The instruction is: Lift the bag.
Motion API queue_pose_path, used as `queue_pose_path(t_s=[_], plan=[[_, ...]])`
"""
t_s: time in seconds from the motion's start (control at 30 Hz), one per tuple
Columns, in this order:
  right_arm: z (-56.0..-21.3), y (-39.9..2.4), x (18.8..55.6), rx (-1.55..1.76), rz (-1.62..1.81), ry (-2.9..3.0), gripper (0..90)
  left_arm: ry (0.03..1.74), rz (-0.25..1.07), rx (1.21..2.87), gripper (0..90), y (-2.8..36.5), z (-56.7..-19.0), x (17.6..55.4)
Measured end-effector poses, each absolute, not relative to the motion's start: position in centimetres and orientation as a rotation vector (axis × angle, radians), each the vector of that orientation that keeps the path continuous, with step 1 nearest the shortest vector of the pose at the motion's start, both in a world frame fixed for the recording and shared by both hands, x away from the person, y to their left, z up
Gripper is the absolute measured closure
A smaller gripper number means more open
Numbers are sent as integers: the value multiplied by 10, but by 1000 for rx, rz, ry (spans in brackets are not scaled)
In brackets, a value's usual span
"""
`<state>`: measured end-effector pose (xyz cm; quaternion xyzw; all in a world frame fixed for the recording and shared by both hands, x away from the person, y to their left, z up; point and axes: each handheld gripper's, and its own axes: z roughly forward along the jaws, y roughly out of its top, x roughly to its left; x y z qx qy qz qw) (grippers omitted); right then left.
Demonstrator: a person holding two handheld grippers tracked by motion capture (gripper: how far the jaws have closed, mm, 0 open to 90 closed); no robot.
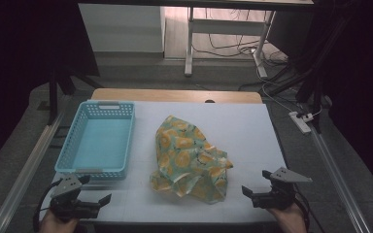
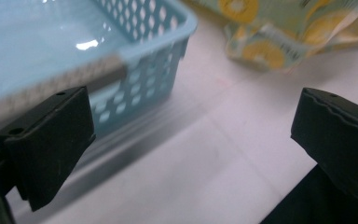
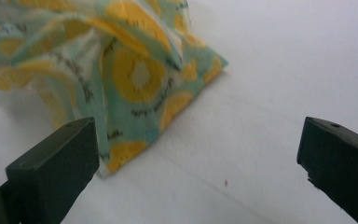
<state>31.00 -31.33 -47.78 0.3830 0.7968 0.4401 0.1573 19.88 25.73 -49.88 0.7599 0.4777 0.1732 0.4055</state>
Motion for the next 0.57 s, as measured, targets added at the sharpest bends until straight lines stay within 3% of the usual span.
queue_pose_path(t_s=[0.57], plan=[[-494, -330, 285, 1185, 1192, 2246, 0, 1375, 464, 1971, 0, 274, -520, 187]])
